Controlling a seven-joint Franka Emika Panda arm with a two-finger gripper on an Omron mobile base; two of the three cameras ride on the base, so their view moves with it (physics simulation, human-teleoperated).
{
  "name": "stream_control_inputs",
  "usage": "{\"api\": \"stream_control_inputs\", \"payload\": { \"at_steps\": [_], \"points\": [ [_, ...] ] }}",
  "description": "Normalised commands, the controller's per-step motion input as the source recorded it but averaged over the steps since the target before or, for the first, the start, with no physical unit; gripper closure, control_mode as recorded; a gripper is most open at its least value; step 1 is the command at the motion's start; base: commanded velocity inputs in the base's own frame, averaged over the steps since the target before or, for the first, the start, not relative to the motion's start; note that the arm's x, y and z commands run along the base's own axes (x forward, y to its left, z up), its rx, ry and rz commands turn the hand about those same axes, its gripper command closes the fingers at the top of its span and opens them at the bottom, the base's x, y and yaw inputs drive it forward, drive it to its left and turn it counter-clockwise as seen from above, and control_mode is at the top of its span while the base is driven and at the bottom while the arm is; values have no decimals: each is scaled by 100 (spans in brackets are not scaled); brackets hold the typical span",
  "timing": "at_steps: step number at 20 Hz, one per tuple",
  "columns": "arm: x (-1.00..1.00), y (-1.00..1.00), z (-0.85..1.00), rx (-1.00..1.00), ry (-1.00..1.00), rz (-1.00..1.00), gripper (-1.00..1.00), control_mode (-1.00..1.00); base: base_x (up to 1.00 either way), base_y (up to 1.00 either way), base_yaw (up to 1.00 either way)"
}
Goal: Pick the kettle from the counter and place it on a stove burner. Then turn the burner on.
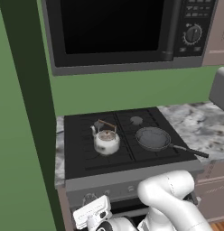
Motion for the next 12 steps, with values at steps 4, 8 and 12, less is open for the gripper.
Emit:
{"api": "stream_control_inputs", "payload": {
  "at_steps": [4, 8, 12],
  "points": [
    [0, 0, 0, 0, 0, 0, 100, -100, 0, 0, 0],
    [0, 0, 0, 0, 0, 0, 100, -100, 0, 0, 0],
    [-3, 2, 0, -5, 0, 9, 100, -100, 0, 0, 0]
  ]
}}
